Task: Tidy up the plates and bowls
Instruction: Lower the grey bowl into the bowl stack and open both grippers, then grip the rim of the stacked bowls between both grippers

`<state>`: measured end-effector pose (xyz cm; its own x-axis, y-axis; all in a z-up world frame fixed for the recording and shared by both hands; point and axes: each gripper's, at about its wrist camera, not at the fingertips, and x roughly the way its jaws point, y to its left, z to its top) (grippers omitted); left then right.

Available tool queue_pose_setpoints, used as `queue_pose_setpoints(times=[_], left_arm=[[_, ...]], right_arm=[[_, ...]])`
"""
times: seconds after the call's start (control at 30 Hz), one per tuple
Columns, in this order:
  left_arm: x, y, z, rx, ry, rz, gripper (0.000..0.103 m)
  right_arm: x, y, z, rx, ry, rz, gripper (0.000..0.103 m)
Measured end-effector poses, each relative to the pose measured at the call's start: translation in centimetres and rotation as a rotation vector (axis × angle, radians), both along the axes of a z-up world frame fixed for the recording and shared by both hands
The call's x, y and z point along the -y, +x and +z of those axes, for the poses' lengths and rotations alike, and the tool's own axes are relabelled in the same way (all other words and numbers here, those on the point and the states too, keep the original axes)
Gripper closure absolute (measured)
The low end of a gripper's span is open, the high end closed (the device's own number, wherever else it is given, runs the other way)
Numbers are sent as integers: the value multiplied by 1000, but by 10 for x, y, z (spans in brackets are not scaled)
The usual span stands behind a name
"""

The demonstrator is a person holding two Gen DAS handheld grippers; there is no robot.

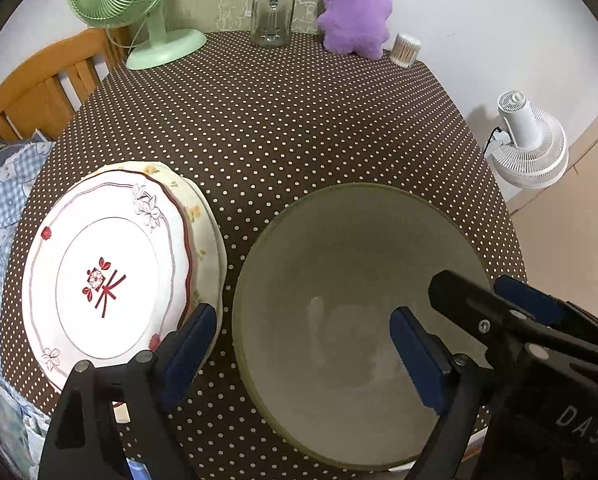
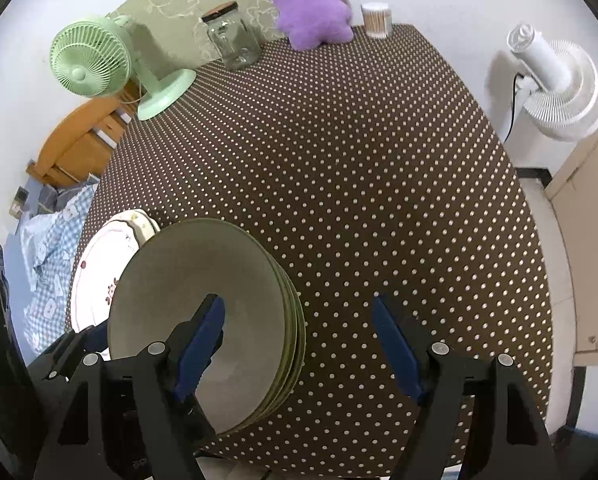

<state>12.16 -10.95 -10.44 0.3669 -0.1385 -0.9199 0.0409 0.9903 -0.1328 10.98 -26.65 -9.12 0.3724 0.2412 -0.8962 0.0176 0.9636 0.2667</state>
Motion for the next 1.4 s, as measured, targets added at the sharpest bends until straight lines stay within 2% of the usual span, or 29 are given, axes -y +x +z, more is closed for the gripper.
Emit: queue_pose_setpoints(times=[0.2,0.53,0.77,0.97,1.17,1.4], left_arm=[[5,9,-9,-22,0,-27,14],[8,20,-21,-51,24,-50,23],[7,24,-22,-50,27,-83,23],[10,23,-22,-45,25,-103,27],[14,23,-19,-50,16,-130,39],[15,21,-19,-52,11,-130,40]], right_arm=[[-1,8,-14,-51,37,-28,24],[-14,24,-31,-95,47,-65,24],[-22,32,-39,-114,51,-83,25],[-29,34,-40,-111,59,-89,33],[-48,39,-37,-93,31,-45,54],[-52,42,-37,-97,-23,-49,54]])
